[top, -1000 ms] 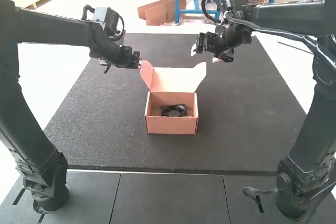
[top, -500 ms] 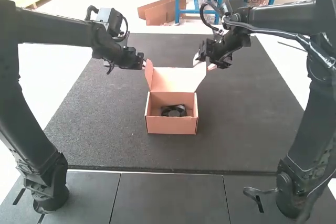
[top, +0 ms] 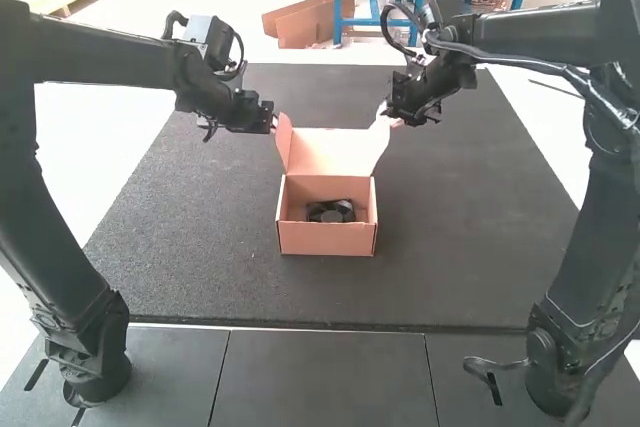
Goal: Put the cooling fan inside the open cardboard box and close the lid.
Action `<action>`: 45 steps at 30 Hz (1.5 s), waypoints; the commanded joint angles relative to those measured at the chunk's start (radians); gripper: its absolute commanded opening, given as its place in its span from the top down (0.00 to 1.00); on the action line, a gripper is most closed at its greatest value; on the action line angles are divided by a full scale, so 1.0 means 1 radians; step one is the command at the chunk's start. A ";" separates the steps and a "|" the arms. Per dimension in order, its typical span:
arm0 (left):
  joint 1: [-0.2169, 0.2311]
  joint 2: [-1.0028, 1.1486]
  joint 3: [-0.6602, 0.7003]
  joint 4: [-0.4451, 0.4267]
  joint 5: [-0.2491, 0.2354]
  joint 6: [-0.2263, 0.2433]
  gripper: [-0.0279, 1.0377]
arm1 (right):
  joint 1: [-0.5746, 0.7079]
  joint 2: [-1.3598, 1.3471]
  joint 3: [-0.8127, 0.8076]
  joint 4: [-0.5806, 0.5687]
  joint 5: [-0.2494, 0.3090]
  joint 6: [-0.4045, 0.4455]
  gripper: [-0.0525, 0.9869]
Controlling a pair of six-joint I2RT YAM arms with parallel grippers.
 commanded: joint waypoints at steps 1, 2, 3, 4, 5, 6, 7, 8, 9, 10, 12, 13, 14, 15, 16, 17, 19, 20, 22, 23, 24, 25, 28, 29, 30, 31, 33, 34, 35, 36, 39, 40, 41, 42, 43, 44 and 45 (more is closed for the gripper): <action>-0.002 0.000 0.046 0.000 0.014 -0.005 0.06 | -0.003 0.001 0.023 0.007 0.014 0.011 0.77; -0.002 -0.001 0.046 0.002 0.014 -0.005 0.06 | -0.003 0.003 0.023 0.004 0.014 0.009 0.77; -0.002 -0.001 0.046 0.002 0.014 -0.005 0.06 | -0.003 0.003 0.023 0.004 0.014 0.009 0.79; -0.002 -0.001 0.047 0.002 0.014 -0.005 0.06 | -0.003 0.003 0.020 0.004 0.014 0.009 0.81; -0.002 -0.001 0.047 0.000 0.014 -0.005 0.07 | -0.003 0.004 0.018 0.004 0.014 0.009 0.82; -0.002 -0.001 0.047 0.000 0.014 -0.005 0.06 | -0.003 0.004 0.017 0.004 0.014 0.009 0.82; -0.002 -0.001 0.046 0.000 0.014 -0.005 0.06 | -0.003 0.007 0.015 0.004 0.014 0.008 0.83; -0.002 -0.001 0.046 -0.001 0.014 -0.005 0.06 | -0.003 0.009 0.014 0.004 0.014 0.006 0.86; -0.002 -0.003 0.047 -0.001 0.014 -0.005 0.06 | -0.003 0.009 0.014 0.004 0.015 0.005 0.88; -0.002 -0.003 0.047 -0.001 0.014 -0.005 0.06 | -0.002 0.009 0.011 0.004 0.015 0.005 0.91; -0.001 -0.005 0.047 -0.003 0.014 -0.005 0.06 | -0.003 0.007 0.005 0.004 0.021 0.001 0.95; -0.002 -0.006 0.047 -0.004 0.014 -0.005 0.06 | -0.002 0.009 0.003 0.004 0.024 0.000 0.95; -0.002 -0.006 0.047 -0.006 0.014 -0.005 0.06 | -0.003 0.009 0.000 0.004 0.026 0.000 0.97; -0.002 -0.006 0.047 -0.008 0.014 -0.005 0.06 | -0.002 0.009 -0.005 0.004 0.027 -0.002 0.97; -0.002 -0.008 0.047 -0.012 0.014 -0.005 0.06 | -0.002 0.007 -0.008 0.004 0.032 -0.006 0.97; -0.001 -0.009 0.047 -0.014 0.014 -0.004 0.06 | -0.002 0.004 -0.009 0.001 0.040 -0.017 0.97; -0.002 -0.012 0.047 -0.015 0.014 -0.004 0.06 | 0.004 -0.004 -0.011 -0.013 0.044 -0.045 0.97; -0.001 -0.014 0.046 -0.017 0.014 -0.004 0.06 | 0.011 -0.013 -0.011 -0.023 0.044 -0.054 0.97; -0.002 -0.015 0.047 -0.017 0.014 -0.005 0.06 | 0.031 -0.037 -0.018 -0.026 0.046 -0.064 0.97; -0.002 -0.015 0.047 -0.017 0.015 -0.005 0.06 | 0.043 -0.048 -0.028 -0.026 0.049 -0.064 0.97; -0.002 -0.017 0.047 -0.017 0.015 -0.005 0.06 | 0.054 -0.059 -0.035 -0.021 0.057 -0.066 0.97; -0.002 -0.017 0.047 -0.015 0.015 -0.005 0.06 | 0.064 -0.070 -0.043 -0.019 0.069 -0.069 0.97; -0.001 -0.023 0.046 -0.015 0.015 -0.005 0.06 | 0.081 -0.099 -0.067 -0.001 0.072 -0.071 0.97; -0.002 -0.024 0.046 -0.017 0.015 -0.005 0.06 | 0.086 -0.108 -0.077 0.002 0.072 -0.071 0.97; -0.001 -0.028 0.047 -0.018 0.017 -0.005 0.06 | 0.086 -0.116 -0.083 0.004 0.073 -0.069 0.97; -0.002 -0.031 0.047 -0.021 0.017 -0.005 0.06 | 0.087 -0.122 -0.091 0.004 0.077 -0.071 0.97; -0.002 -0.037 0.046 -0.028 0.032 -0.005 0.06 | 0.087 -0.135 -0.103 0.004 0.081 -0.072 0.97; -0.002 -0.040 0.046 -0.031 0.037 -0.005 0.06 | 0.087 -0.145 -0.109 0.005 0.084 -0.072 0.97; -0.001 -0.046 0.044 -0.032 0.044 -0.007 0.06 | 0.087 -0.152 -0.115 0.008 0.093 -0.072 0.97; -0.002 -0.051 0.043 -0.034 0.044 -0.007 0.06 | 0.089 -0.160 -0.123 0.014 0.101 -0.072 0.97; -0.008 -0.066 0.038 -0.052 0.066 -0.007 0.06 | 0.087 -0.192 -0.150 0.031 0.115 -0.074 0.97; -0.013 -0.070 0.035 -0.057 0.066 -0.009 0.06 | 0.087 -0.203 -0.161 0.036 0.121 -0.075 0.97; -0.016 -0.075 0.030 -0.058 0.066 -0.009 0.06 | 0.089 -0.215 -0.172 0.045 0.126 -0.075 0.97; -0.019 -0.081 0.026 -0.060 0.064 -0.009 0.06 | 0.090 -0.228 -0.184 0.050 0.127 -0.075 0.97; -0.021 -0.089 0.021 -0.061 0.064 -0.009 0.06 | 0.097 -0.240 -0.198 0.057 0.129 -0.075 0.97; -0.022 -0.097 0.015 -0.066 0.064 -0.009 0.06 | 0.104 -0.249 -0.210 0.065 0.132 -0.074 0.97; -0.022 -0.103 0.010 -0.069 0.064 -0.009 0.06 | 0.113 -0.260 -0.222 0.071 0.132 -0.074 0.97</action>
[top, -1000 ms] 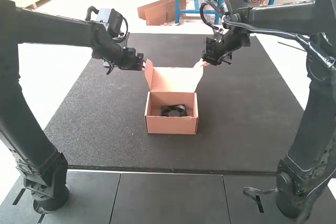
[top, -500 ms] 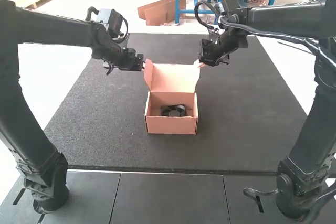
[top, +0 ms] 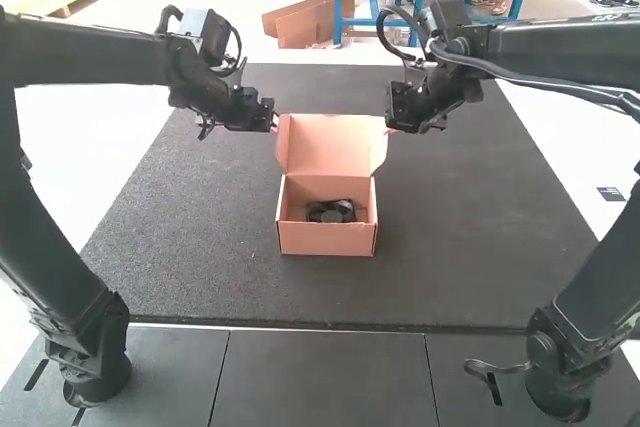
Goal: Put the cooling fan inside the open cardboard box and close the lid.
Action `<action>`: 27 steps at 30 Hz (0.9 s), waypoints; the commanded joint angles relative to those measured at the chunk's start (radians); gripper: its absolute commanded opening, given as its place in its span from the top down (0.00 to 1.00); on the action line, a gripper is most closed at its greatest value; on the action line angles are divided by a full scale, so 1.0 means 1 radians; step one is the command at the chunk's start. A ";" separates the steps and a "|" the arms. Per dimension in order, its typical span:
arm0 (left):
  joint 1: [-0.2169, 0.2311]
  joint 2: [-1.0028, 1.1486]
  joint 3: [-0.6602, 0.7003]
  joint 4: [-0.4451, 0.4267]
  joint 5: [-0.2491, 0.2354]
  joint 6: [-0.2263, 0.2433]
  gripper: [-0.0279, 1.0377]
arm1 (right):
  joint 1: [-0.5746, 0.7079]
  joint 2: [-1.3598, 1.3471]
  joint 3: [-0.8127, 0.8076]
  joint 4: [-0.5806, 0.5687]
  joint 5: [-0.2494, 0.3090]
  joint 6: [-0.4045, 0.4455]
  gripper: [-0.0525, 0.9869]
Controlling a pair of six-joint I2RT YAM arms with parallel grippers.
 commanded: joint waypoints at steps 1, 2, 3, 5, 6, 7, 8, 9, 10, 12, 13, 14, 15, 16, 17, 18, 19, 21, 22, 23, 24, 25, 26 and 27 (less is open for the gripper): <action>-0.009 -0.048 0.003 -0.006 0.016 -0.006 0.06 | 0.034 -0.060 -0.026 0.017 0.018 -0.012 0.97; -0.009 -0.054 -0.006 -0.008 0.016 -0.006 0.06 | 0.041 -0.070 -0.035 0.018 0.018 -0.012 0.97; -0.009 -0.062 -0.015 -0.009 0.016 -0.006 0.06 | 0.045 -0.078 -0.041 0.022 0.018 -0.012 0.97; -0.009 -0.076 -0.034 -0.009 0.016 -0.006 0.06 | 0.048 -0.092 -0.055 0.025 0.018 -0.010 0.97; -0.007 -0.083 -0.041 -0.011 0.016 -0.006 0.06 | 0.050 -0.096 -0.059 0.026 0.018 -0.009 0.97; -0.009 -0.090 -0.049 -0.014 0.016 -0.006 0.06 | 0.053 -0.101 -0.064 0.028 0.017 -0.009 0.97; -0.009 -0.096 -0.057 -0.015 0.016 -0.006 0.06 | 0.054 -0.104 -0.067 0.028 0.015 -0.009 0.97; -0.009 -0.103 -0.064 -0.017 0.017 -0.006 0.06 | 0.057 -0.104 -0.070 0.028 0.015 -0.009 0.97; -0.009 -0.108 -0.072 -0.017 0.021 -0.006 0.06 | 0.061 -0.107 -0.073 0.029 0.015 -0.009 0.97; -0.009 -0.120 -0.087 -0.017 0.024 -0.006 0.06 | 0.068 -0.109 -0.075 0.028 0.014 -0.010 0.97; -0.009 -0.126 -0.093 -0.018 0.027 -0.006 0.06 | 0.073 -0.109 -0.075 0.028 0.014 -0.010 0.97; -0.009 -0.129 -0.100 -0.018 0.033 -0.007 0.06 | 0.074 -0.109 -0.076 0.028 0.012 -0.010 0.97; -0.009 -0.134 -0.103 -0.020 0.044 -0.009 0.06 | 0.076 -0.109 -0.076 0.028 0.012 -0.010 0.97; -0.009 -0.139 -0.106 -0.020 0.050 -0.009 0.06 | 0.077 -0.109 -0.078 0.028 0.011 -0.010 0.97; -0.009 -0.143 -0.107 -0.020 0.051 -0.007 0.06 | 0.079 -0.109 -0.081 0.028 0.011 -0.010 0.97; -0.009 -0.146 -0.109 -0.020 0.060 -0.007 0.06 | 0.080 -0.110 -0.081 0.029 0.009 -0.010 0.97; -0.009 -0.151 -0.110 -0.020 0.082 -0.010 0.06 | 0.080 -0.109 -0.082 0.029 0.009 -0.010 0.97; -0.009 -0.154 -0.113 -0.020 0.099 -0.010 0.06 | 0.080 -0.110 -0.084 0.029 0.006 -0.010 0.97; -0.009 -0.156 -0.113 -0.020 0.102 -0.010 0.06 | 0.082 -0.109 -0.085 0.029 0.006 -0.010 0.97; -0.009 -0.157 -0.112 -0.018 0.110 -0.012 0.06 | 0.080 -0.110 -0.089 0.029 0.005 -0.010 0.97; -0.009 -0.157 -0.113 -0.018 0.119 -0.014 0.06 | 0.082 -0.112 -0.090 0.029 0.002 -0.010 0.97; -0.010 -0.157 -0.113 -0.018 0.128 -0.017 0.06 | 0.080 -0.116 -0.093 0.031 0.000 -0.009 0.97; -0.012 -0.157 -0.113 -0.015 0.136 -0.018 0.06 | 0.082 -0.119 -0.098 0.034 -0.001 -0.009 0.97; -0.015 -0.157 -0.115 -0.012 0.142 -0.020 0.06 | 0.084 -0.124 -0.104 0.040 -0.003 -0.007 0.97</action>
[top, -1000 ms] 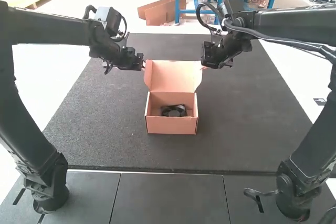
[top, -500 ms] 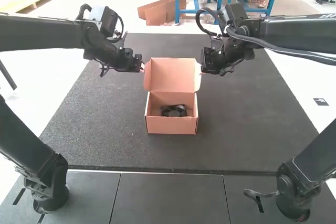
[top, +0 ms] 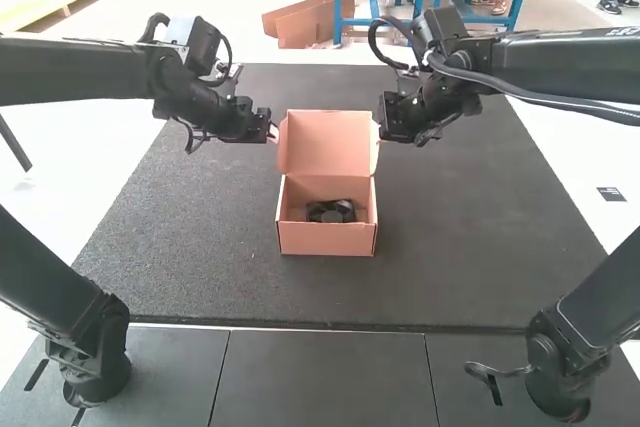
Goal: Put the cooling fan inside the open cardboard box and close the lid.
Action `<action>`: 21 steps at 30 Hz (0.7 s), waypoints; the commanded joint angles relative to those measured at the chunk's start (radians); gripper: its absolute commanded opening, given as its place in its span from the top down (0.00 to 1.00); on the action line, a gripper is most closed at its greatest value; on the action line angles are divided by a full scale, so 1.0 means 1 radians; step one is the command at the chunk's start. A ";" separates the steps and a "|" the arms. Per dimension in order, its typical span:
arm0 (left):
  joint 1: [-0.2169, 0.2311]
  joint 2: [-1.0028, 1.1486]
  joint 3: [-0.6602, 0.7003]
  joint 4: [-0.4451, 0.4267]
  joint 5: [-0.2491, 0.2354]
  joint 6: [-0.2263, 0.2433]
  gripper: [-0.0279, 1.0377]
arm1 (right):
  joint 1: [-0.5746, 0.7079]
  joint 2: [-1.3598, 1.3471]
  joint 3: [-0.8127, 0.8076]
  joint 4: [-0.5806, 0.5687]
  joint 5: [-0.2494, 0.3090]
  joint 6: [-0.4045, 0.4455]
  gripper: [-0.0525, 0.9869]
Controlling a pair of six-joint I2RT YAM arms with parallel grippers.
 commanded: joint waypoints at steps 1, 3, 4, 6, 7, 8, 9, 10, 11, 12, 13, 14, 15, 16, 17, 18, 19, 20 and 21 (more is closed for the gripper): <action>-0.013 -0.033 -0.001 0.010 0.049 -0.012 0.06 | 0.021 -0.048 -0.022 0.014 -0.016 -0.009 0.97; -0.025 -0.033 -0.006 0.015 0.049 -0.012 0.06 | 0.027 -0.058 -0.035 0.021 -0.019 -0.009 0.97; -0.032 -0.033 -0.009 0.017 0.049 -0.012 0.06 | 0.030 -0.062 -0.042 0.029 -0.021 -0.009 0.97; -0.045 -0.033 -0.015 0.020 0.049 -0.012 0.06 | 0.032 -0.075 -0.054 0.046 -0.021 -0.006 0.97; -0.050 -0.033 -0.018 0.020 0.048 -0.012 0.06 | 0.032 -0.079 -0.059 0.057 -0.021 -0.003 0.97; -0.056 -0.033 -0.019 0.020 0.048 -0.012 0.06 | 0.032 -0.084 -0.064 0.064 -0.021 -0.001 0.97; -0.061 -0.033 -0.021 0.020 0.048 -0.011 0.06 | 0.032 -0.085 -0.067 0.069 -0.022 0.000 0.97; -0.065 -0.033 -0.021 0.020 0.048 -0.011 0.06 | 0.032 -0.088 -0.068 0.069 -0.024 0.000 0.97; -0.070 -0.033 -0.022 0.020 0.046 -0.009 0.06 | 0.032 -0.088 -0.071 0.070 -0.027 0.000 0.97; -0.076 -0.033 -0.024 0.020 0.045 -0.011 0.06 | 0.033 -0.090 -0.076 0.070 -0.031 0.000 0.97; -0.081 -0.033 -0.027 0.021 0.045 -0.011 0.06 | 0.036 -0.091 -0.079 0.072 -0.036 -0.003 0.97; -0.084 -0.033 -0.027 0.021 0.045 -0.011 0.06 | 0.044 -0.096 -0.084 0.075 -0.041 -0.006 0.97; -0.087 -0.033 -0.029 0.021 0.045 -0.011 0.06 | 0.050 -0.099 -0.090 0.078 -0.044 -0.007 0.97; -0.088 -0.033 -0.030 0.021 0.045 -0.011 0.06 | 0.059 -0.102 -0.096 0.081 -0.050 -0.009 0.97; -0.088 -0.033 -0.032 0.021 0.045 -0.012 0.06 | 0.067 -0.105 -0.104 0.083 -0.050 -0.012 0.97; -0.088 -0.033 -0.033 0.021 0.045 -0.012 0.06 | 0.075 -0.108 -0.111 0.083 -0.051 -0.020 0.97; -0.088 -0.033 -0.035 0.020 0.045 -0.012 0.06 | 0.081 -0.111 -0.119 0.083 -0.054 -0.023 0.97; -0.087 -0.033 -0.038 0.017 0.045 -0.011 0.06 | 0.087 -0.116 -0.127 0.083 -0.054 -0.024 0.97; -0.085 -0.034 -0.039 0.015 0.043 -0.011 0.06 | 0.090 -0.121 -0.133 0.083 -0.054 -0.029 0.97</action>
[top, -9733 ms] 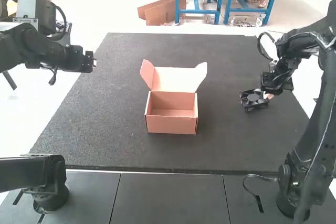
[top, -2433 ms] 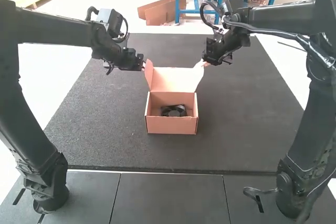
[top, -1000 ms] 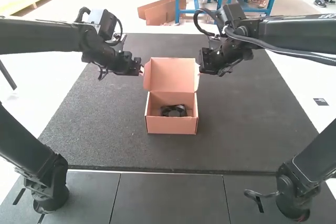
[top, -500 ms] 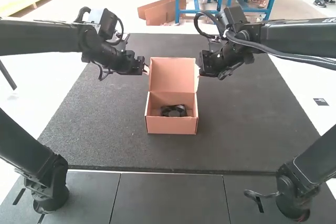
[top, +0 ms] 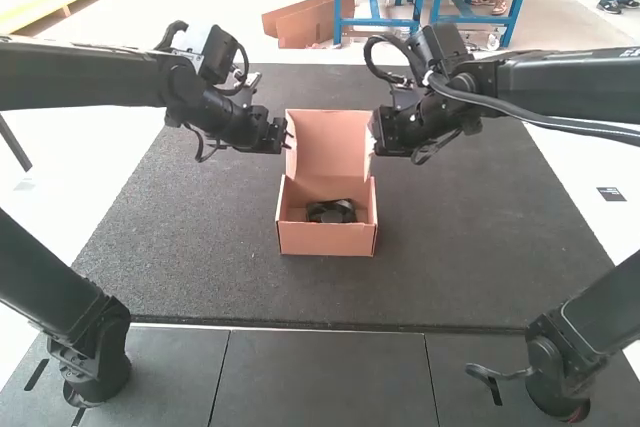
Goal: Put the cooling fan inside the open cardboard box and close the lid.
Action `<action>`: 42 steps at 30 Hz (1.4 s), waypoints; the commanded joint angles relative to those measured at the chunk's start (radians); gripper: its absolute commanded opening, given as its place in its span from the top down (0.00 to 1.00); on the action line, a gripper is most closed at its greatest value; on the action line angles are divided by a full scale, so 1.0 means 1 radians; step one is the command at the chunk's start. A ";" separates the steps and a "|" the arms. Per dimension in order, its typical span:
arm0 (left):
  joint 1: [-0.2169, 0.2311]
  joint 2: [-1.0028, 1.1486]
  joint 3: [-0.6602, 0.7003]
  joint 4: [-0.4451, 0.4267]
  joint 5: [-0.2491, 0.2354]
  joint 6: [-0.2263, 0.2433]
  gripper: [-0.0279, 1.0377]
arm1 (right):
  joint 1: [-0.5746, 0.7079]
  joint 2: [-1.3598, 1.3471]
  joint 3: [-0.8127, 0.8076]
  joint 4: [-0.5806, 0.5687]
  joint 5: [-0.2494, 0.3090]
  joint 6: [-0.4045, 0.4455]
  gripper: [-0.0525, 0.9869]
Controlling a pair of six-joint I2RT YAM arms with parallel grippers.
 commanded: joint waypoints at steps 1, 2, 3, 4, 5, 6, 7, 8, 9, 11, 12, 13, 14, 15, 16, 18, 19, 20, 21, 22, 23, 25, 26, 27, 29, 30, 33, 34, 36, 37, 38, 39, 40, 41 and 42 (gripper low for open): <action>-0.005 -0.037 -0.014 -0.001 0.011 -0.003 0.06 | 0.028 -0.042 -0.013 0.004 -0.039 -0.025 0.97; -0.005 -0.040 -0.018 -0.002 0.009 -0.003 0.06 | 0.030 -0.046 -0.018 0.004 -0.039 -0.026 0.97; -0.005 -0.045 -0.021 -0.004 0.008 0.000 0.06 | 0.030 -0.051 -0.023 0.004 -0.039 -0.029 0.97; -0.005 -0.051 -0.024 -0.004 0.006 0.002 0.06 | 0.031 -0.054 -0.027 0.004 -0.039 -0.034 0.97; -0.007 -0.057 -0.028 -0.004 0.005 0.003 0.06 | 0.031 -0.060 -0.032 0.004 -0.039 -0.037 0.97; -0.007 -0.063 -0.034 -0.002 0.003 0.005 0.06 | 0.033 -0.065 -0.036 0.004 -0.039 -0.040 0.97; -0.007 -0.070 -0.041 0.001 0.002 0.005 0.06 | 0.034 -0.069 -0.041 0.006 -0.039 -0.043 0.97; -0.005 -0.077 -0.048 0.004 0.000 0.005 0.06 | 0.039 -0.072 -0.046 0.007 -0.039 -0.045 0.97; -0.005 -0.083 -0.056 0.005 -0.004 0.005 0.06 | 0.042 -0.072 -0.050 0.009 -0.039 -0.046 0.97; -0.005 -0.093 -0.070 0.005 -0.008 0.005 0.06 | 0.051 -0.077 -0.062 0.009 -0.039 -0.051 0.97; -0.004 -0.097 -0.076 0.005 -0.008 0.005 0.06 | 0.056 -0.078 -0.070 0.009 -0.038 -0.058 0.97; -0.004 -0.100 -0.082 0.005 -0.008 0.005 0.06 | 0.060 -0.080 -0.076 0.010 -0.038 -0.063 0.97; -0.004 -0.105 -0.087 0.005 -0.008 0.005 0.06 | 0.067 -0.083 -0.084 0.010 -0.035 -0.071 0.97; -0.004 -0.109 -0.093 0.004 -0.008 0.005 0.06 | 0.073 -0.085 -0.090 0.010 -0.035 -0.074 0.97; -0.002 -0.113 -0.097 0.005 -0.008 0.005 0.06 | 0.077 -0.088 -0.096 0.010 -0.035 -0.080 0.97; -0.002 -0.119 -0.108 0.005 -0.008 0.005 0.06 | 0.083 -0.094 -0.110 0.010 -0.032 -0.092 0.97; -0.002 -0.122 -0.114 0.007 -0.008 0.005 0.06 | 0.087 -0.095 -0.118 0.010 -0.027 -0.097 0.97; -0.002 -0.123 -0.117 0.009 -0.008 0.005 0.06 | 0.088 -0.098 -0.122 0.010 -0.024 -0.100 0.97; -0.002 -0.123 -0.120 0.009 -0.008 0.005 0.06 | 0.088 -0.101 -0.128 0.010 -0.018 -0.107 0.97; -0.002 -0.126 -0.123 0.009 -0.008 0.005 0.06 | 0.088 -0.104 -0.135 0.010 -0.015 -0.115 0.97; -0.002 -0.126 -0.125 0.009 -0.008 0.005 0.06 | 0.088 -0.108 -0.142 0.010 -0.013 -0.121 0.97; -0.002 -0.126 -0.128 0.009 -0.008 0.005 0.06 | 0.088 -0.114 -0.151 0.010 -0.012 -0.124 0.97; -0.002 -0.126 -0.128 0.009 -0.009 0.005 0.06 | 0.088 -0.115 -0.158 0.010 -0.012 -0.126 0.97; -0.002 -0.126 -0.128 0.009 -0.009 0.005 0.06 | 0.088 -0.118 -0.164 0.010 -0.012 -0.126 0.97; -0.002 -0.126 -0.130 0.007 -0.014 0.005 0.06 | 0.088 -0.123 -0.173 0.010 -0.012 -0.132 0.97; -0.002 -0.128 -0.130 0.005 -0.014 0.005 0.06 | 0.090 -0.124 -0.177 0.010 -0.012 -0.141 0.97; -0.002 -0.136 -0.134 0.001 -0.015 0.005 0.06 | 0.100 -0.124 -0.194 0.010 -0.009 -0.149 0.97; -0.002 -0.139 -0.137 -0.001 -0.015 0.005 0.06 | 0.106 -0.124 -0.199 0.013 -0.007 -0.153 0.97; -0.002 -0.148 -0.148 -0.002 -0.015 0.005 0.06 | 0.114 -0.124 -0.208 0.016 -0.006 -0.163 0.97; -0.002 -0.152 -0.153 -0.002 -0.015 0.005 0.06 | 0.116 -0.124 -0.213 0.016 -0.006 -0.169 0.97; -0.001 -0.157 -0.157 -0.002 -0.015 0.005 0.06 | 0.119 -0.124 -0.219 0.016 -0.006 -0.172 0.97; -0.001 -0.163 -0.162 -0.002 -0.015 0.005 0.06 | 0.120 -0.124 -0.223 0.021 -0.003 -0.172 0.97; -0.002 -0.166 -0.169 -0.002 -0.015 0.006 0.06 | 0.122 -0.124 -0.230 0.022 0.000 -0.173 0.97; -0.002 -0.171 -0.172 -0.002 -0.015 0.006 0.06 | 0.122 -0.124 -0.234 0.026 0.002 -0.176 0.97; -0.002 -0.175 -0.176 -0.004 -0.017 0.006 0.06 | 0.123 -0.124 -0.242 0.035 0.013 -0.183 0.97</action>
